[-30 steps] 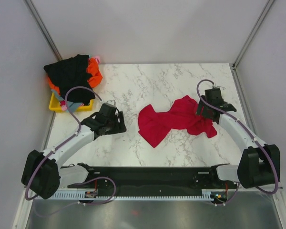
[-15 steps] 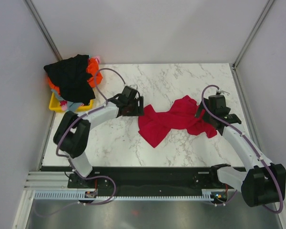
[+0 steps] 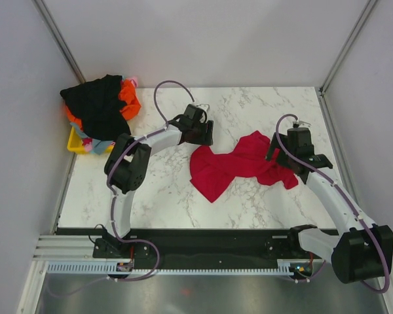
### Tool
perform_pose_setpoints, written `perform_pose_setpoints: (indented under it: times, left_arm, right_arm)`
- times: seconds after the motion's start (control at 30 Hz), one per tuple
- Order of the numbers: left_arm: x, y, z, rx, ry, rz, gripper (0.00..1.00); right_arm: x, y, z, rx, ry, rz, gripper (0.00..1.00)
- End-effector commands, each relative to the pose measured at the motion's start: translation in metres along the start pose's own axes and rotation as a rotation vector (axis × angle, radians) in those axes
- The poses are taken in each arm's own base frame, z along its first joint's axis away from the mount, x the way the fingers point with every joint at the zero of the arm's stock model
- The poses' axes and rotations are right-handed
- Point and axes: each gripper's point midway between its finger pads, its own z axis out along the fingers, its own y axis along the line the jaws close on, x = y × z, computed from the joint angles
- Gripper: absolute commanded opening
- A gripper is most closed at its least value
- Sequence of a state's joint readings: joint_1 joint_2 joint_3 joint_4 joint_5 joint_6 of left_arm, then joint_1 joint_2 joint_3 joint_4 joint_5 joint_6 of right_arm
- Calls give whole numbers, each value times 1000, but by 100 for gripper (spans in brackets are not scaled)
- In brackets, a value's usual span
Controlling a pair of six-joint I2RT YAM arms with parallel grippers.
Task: Fold and stack the t-shirts
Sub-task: Flatten the tshirt out
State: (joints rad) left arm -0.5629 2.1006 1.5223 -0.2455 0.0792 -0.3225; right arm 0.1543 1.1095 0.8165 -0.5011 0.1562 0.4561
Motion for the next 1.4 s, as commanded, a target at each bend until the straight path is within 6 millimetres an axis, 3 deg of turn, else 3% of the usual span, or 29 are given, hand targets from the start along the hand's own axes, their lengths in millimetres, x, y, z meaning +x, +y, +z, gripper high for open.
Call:
perform_pose_setpoints:
  times: [0.0,0.13,0.2,0.23,0.27,0.33,0.37,0.47,0.5,0.57,0.6,0.67,0.73,0.83,1.03,1.13,1.3,1.37]
  left_arm:
    - [-9,-12,4,61,-11,42,63]
    - [1,-14,11,82,15,27,52]
    - [4,-15,13,93,25,25,32]
    - [4,-15,13,96,26,25,12]
    - [1,-17,9,96,17,23,2]
    - [-4,-12,-1,68,-3,20,2]
    - [-18,-15,-20,58,-45,17,2]
    - [-36,7,-58,-76,-125,-17,2]
    - [-51,20,-93,-128,-197,-42,2]
    - [-60,32,-126,-160,-257,-78,2]
    - [-66,43,-160,-191,-319,-97,2]
    - [-67,54,-184,-217,-363,-103,2]
    - [-57,55,-195,-205,-364,-95,2]
    - [-34,56,-181,-183,-298,-92,2]
    - [1,60,-170,-176,-226,-124,2]
    - [28,67,-160,-188,-179,-146,2]
    - [74,77,-144,-205,-102,-205,2]
    - [83,81,-143,-220,-92,-224,2]
  right_arm:
    - [-13,11,-3,-41,-14,-20,98]
    - [-14,10,-3,-35,-18,-23,98]
    - [-14,9,-2,-31,-17,-25,98]
    - [-14,9,-2,-31,-18,-26,98]
    - [-14,9,-2,-28,-18,-26,98]
    - [-16,10,-2,-28,-23,-25,98]
    - [-17,10,-2,-31,-25,-25,98]
    - [-19,15,0,-50,-23,-17,97]
    - [-21,19,-1,-61,-26,-16,96]
    - [-23,23,1,-65,-24,-26,95]
    - [-26,28,1,-70,-29,-32,93]
    - [-35,32,5,-56,-44,-39,92]
    - [-37,41,9,-58,-43,-47,88]
    - [-30,60,34,-51,-24,-55,82]
    - [-18,77,69,15,8,-108,76]
    - [-26,73,80,73,-19,-137,74]
    - [-63,60,86,168,-94,-144,71]
    - [-75,58,91,176,-103,-134,70]
